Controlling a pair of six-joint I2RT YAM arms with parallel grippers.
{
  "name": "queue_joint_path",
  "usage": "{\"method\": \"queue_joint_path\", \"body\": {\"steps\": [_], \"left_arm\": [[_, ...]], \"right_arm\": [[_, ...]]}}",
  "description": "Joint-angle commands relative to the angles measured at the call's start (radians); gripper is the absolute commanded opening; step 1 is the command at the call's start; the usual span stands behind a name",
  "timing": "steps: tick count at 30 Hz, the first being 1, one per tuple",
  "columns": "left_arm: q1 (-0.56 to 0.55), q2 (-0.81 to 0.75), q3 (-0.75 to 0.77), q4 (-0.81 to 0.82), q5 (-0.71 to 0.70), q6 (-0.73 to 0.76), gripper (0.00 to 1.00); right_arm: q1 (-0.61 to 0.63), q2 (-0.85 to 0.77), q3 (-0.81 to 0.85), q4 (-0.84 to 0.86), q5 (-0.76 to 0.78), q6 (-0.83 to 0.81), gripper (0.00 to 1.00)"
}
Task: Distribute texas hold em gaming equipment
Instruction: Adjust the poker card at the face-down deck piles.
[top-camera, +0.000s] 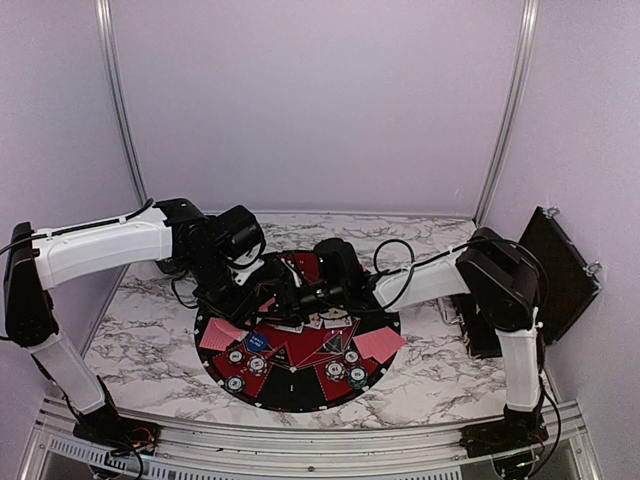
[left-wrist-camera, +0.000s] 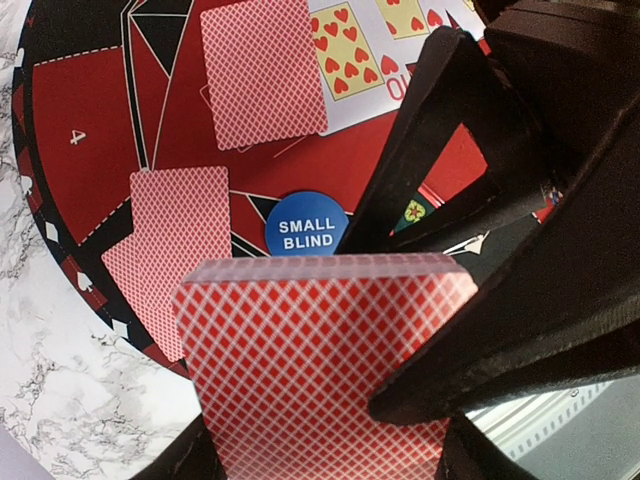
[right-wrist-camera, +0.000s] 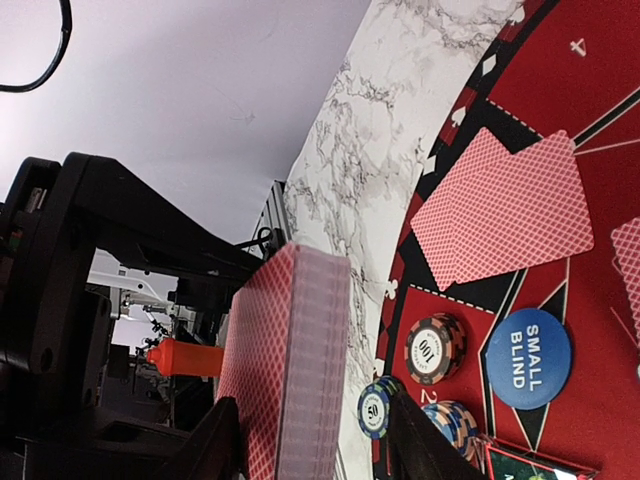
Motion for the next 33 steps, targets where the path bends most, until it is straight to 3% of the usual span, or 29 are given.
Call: {"method": "queue_joint_path", "body": {"steps": [1, 12, 19, 33], "left_arm": [[-0.002, -0.025, 0.031, -0.021, 0.012, 0.014, 0.53], [-0.002, -0.023, 0.029, -0.020, 0.013, 0.016, 0.53], [-0.001, -0.017, 0.029, -0.021, 0.012, 0.016, 0.53], [-0.001, -0.010, 0.034, -0.021, 0.017, 0.016, 0.53]], "right_arm": [[-0.042, -0.002, -0.014, -0.100, 0.069, -0.034, 0.47], [-0.064, -0.033, -0.043, -0.076, 0.064, -0.021, 0.43], [-0.047, -0.066, -0.073, 0.104, -0.011, 0.094, 0.49], [0.019, -0.002, -0.041, 0.238, -0.041, 0.215, 0.48]]}}
